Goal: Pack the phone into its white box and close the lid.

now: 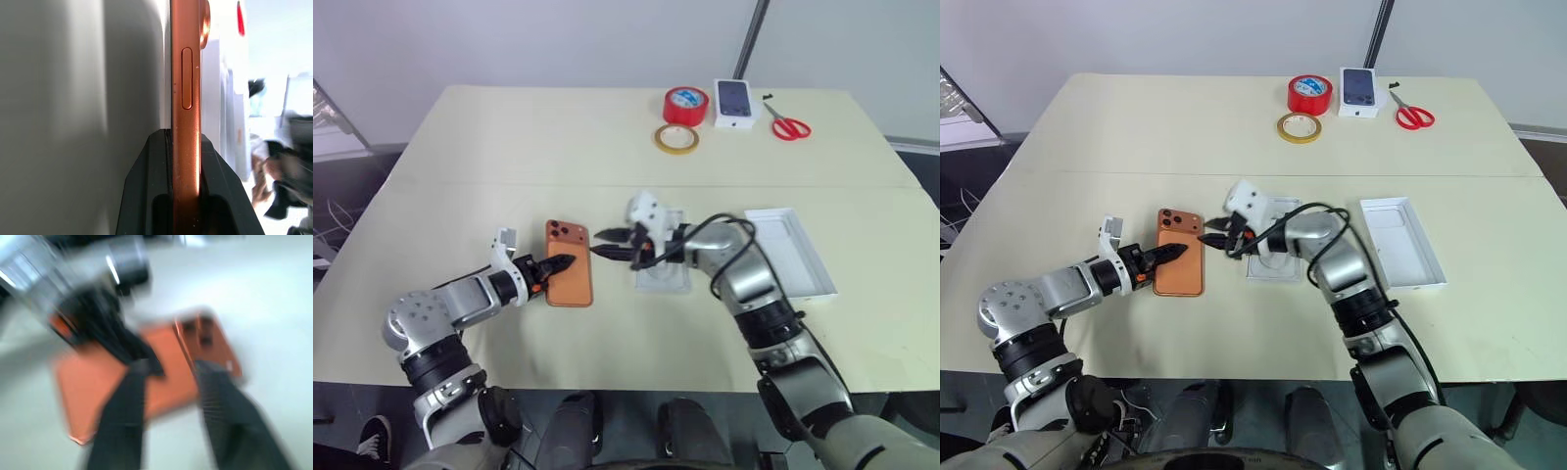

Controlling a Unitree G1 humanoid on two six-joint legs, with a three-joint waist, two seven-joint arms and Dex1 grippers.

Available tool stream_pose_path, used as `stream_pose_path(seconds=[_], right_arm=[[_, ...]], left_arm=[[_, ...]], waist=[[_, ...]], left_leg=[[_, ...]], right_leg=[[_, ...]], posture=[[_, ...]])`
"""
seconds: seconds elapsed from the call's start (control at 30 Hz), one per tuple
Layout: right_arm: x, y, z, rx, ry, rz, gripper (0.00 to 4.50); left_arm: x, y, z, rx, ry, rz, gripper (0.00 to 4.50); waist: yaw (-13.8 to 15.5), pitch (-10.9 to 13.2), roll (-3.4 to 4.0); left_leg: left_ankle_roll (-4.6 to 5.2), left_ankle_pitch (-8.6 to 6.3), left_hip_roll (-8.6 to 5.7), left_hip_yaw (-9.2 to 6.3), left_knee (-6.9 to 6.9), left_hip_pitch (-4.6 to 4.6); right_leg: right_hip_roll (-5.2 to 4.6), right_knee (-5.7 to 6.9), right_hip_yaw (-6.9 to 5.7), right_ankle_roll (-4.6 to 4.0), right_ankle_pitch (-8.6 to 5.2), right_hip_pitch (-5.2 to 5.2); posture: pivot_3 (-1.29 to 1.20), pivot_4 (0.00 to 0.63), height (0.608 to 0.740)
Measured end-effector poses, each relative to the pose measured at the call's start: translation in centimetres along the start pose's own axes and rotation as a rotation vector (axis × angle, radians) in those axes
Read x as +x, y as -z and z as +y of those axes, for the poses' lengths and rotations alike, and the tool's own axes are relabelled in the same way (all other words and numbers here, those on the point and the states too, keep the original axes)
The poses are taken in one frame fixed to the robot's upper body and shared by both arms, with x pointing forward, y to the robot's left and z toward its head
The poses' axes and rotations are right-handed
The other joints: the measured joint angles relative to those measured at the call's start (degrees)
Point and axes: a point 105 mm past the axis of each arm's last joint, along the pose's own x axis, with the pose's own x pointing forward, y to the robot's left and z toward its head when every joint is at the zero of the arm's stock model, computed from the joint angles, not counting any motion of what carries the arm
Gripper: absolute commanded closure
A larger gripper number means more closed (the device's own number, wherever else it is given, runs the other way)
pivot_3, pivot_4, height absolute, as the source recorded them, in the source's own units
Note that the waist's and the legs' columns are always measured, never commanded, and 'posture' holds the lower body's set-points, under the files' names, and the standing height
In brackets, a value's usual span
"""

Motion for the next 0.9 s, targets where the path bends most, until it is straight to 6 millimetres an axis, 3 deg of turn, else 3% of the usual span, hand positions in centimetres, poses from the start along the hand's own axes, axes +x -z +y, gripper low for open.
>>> stream_pose_path(seconds=[0.2,0.37,0.43,0.57,0.7,0.8,0.9], right_arm=[[-5.2,4.8,2.2,-0.072,-0.045,0.204,1.25],[-7.1,7.3,2.8,-0.155,-0.041,0.303,1.25],[-7.2,7.5,2.7,-0.174,-0.036,0.31,1.79],[-7.2,7.9,2.5,-0.205,-0.024,0.324,3.65],[-7.1,7.9,2.4,-0.222,-0.009,0.327,3.65],[-7.0,7.8,2.4,-0.218,-0.007,0.322,4.47],[-7.0,7.8,2.4,-0.219,-0.006,0.321,4.49]], left_arm=[[0.3,-0.2,-0.6,0.041,0.005,-0.036,4.5],[1.3,0.5,-1.0,0.031,0.03,-0.023,4.5],[1.4,0.4,-1.3,0.034,0.037,-0.024,4.5],[1.8,0.5,-1.4,0.041,0.039,-0.018,4.5],[2.0,0.4,-1.6,0.043,0.046,-0.012,4.5],[2.3,0.1,-2.3,0.055,0.061,-0.013,4.5],[2.7,-0.3,-2.9,0.055,0.077,-0.016,4.5]], waist=[[-0.28,0.08,-0.08],[-0.37,0.2,-0.24],[-0.29,0.24,-0.27],[-0.1,0.29,-0.34],[-0.02,0.34,-0.42],[-0.05,0.35,-0.43],[-0.05,0.35,-0.44]], left_leg=[[-0.07,0.0,0.01,0.05,-0.08,-0.01],[0.04,0.09,0.06,0.06,-0.06,0.0],[0.05,0.12,0.09,0.06,-0.06,0.0],[0.05,0.13,0.09,0.06,-0.03,-0.01],[0.04,0.13,0.09,0.04,-0.03,-0.01],[0.03,0.14,0.08,0.04,-0.03,-0.01],[-0.25,0.3,0.08,0.04,-0.03,-0.01]], right_leg=[[0.01,-0.04,0.04,0.0,0.0,-0.04],[0.06,-0.03,0.07,-0.01,0.0,-0.04],[0.08,-0.03,0.07,-0.01,0.0,-0.04],[0.08,-0.05,0.06,-0.01,0.0,-0.02],[0.08,-0.04,0.06,-0.01,0.0,-0.01],[0.08,-0.04,0.05,-0.02,0.0,-0.01],[0.08,-0.04,0.03,-0.01,0.0,-0.01]], posture=[[0.0,0.15,0.728],[0.0,0.15,0.728],[0.0,0.15,0.728],[0.0,0.15,0.728],[0.0,0.15,0.728],[0.0,0.15,0.728],[0.0,0.15,0.728]])
